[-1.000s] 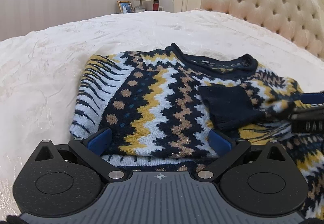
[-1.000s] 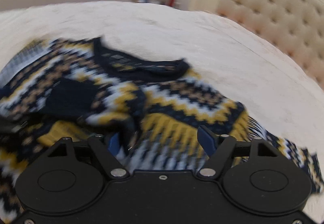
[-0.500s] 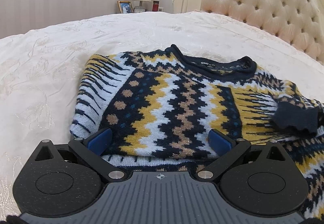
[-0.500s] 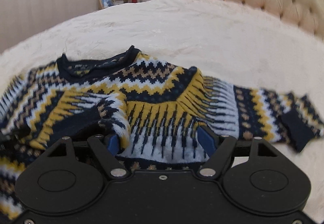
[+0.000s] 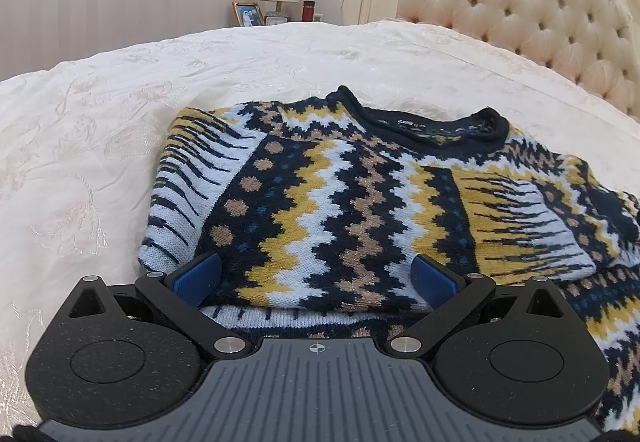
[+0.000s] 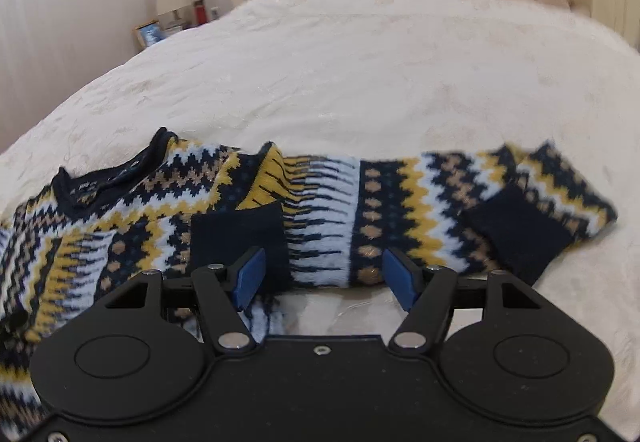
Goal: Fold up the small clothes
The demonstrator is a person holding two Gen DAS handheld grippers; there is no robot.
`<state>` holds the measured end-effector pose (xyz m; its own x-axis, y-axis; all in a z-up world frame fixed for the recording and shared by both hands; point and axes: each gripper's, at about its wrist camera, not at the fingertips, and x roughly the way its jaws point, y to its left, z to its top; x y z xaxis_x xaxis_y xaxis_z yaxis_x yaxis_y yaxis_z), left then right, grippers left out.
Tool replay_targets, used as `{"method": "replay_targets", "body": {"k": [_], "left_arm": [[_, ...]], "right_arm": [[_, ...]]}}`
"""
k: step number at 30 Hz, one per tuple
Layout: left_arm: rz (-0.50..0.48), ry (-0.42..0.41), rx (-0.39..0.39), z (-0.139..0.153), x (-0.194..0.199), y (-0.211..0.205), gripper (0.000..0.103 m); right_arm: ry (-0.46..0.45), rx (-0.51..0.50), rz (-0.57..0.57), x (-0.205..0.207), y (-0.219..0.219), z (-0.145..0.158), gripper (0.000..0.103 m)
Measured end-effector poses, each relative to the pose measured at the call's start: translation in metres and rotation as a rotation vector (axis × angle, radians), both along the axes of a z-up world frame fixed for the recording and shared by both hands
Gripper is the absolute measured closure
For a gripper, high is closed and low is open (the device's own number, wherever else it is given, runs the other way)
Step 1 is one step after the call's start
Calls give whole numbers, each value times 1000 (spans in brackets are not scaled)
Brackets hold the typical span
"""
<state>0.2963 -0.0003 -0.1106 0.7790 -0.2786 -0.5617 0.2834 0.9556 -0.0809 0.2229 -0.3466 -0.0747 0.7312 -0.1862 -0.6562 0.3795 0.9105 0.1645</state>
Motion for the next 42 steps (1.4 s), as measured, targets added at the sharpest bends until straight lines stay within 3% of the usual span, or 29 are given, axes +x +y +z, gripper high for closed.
{"method": "replay_targets", "body": {"k": [5,11,17,28,34,37,38,39,42], "left_arm": [[0,0,2,0,0,0,0],[1,0,7,0,0,-1,0],[2,-1,21,-1,0,-3,0],[2,-1,30,0,0,-4,0],[2,-1,30,0,0,-4,0],[2,0,31,0,0,-4,0],[2,-1,32,0,0,-4,0],[2,-1,31,0,1,-4,0],[2,0,35,0,1,-5,0]], "right_arm": [[16,-6,10,-9,-13,-8,33],[29,83,-150,-35,-74,-22,31],[24,38,-246,-50,-111,-17,29],[62,-256,-38,-28,-71,-30,27],[90,-264,-60,-23,-84,-38,32],[85,-237,-41,-28,-94,-37,61],[74,-211,-18,-30,-98,-36,80],[63,-184,-8,-32,-100,-34,91],[45,-122,-20,-38,-105,-20,92]]}}
